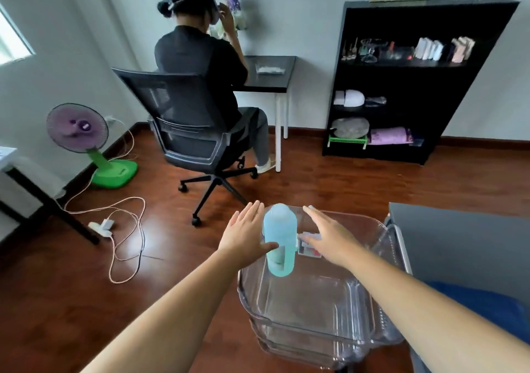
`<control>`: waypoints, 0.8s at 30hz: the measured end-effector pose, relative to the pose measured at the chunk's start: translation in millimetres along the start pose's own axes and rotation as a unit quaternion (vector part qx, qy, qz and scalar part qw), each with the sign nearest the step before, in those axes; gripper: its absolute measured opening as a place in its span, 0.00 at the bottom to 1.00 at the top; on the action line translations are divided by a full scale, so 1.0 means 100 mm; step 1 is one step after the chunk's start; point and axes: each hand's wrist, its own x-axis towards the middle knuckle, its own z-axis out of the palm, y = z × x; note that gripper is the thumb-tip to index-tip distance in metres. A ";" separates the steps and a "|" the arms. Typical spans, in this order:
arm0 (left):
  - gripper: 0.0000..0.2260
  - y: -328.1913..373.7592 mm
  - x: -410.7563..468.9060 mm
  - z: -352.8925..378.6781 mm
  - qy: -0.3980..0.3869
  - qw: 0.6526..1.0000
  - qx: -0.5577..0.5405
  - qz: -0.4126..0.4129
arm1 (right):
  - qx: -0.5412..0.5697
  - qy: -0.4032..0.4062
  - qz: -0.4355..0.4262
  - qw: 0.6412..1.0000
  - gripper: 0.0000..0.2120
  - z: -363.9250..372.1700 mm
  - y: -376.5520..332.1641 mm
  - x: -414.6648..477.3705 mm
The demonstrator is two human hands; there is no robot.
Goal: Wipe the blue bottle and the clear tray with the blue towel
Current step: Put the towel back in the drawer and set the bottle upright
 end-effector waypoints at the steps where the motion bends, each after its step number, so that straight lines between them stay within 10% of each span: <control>1: 0.45 -0.06 0.04 0.04 -0.012 1.000 -0.018 0.002 | 0.008 -0.001 0.007 1.000 0.35 0.05 -0.02 0.06; 10: 0.35 -0.30 0.33 0.21 0.003 0.956 -0.292 0.021 | 0.122 0.035 0.059 0.990 0.34 0.35 -0.08 0.36; 24: 0.26 0.38 0.52 -0.06 -0.053 0.935 -0.337 0.094 | 0.155 0.059 0.096 0.981 0.33 -0.34 0.19 -0.14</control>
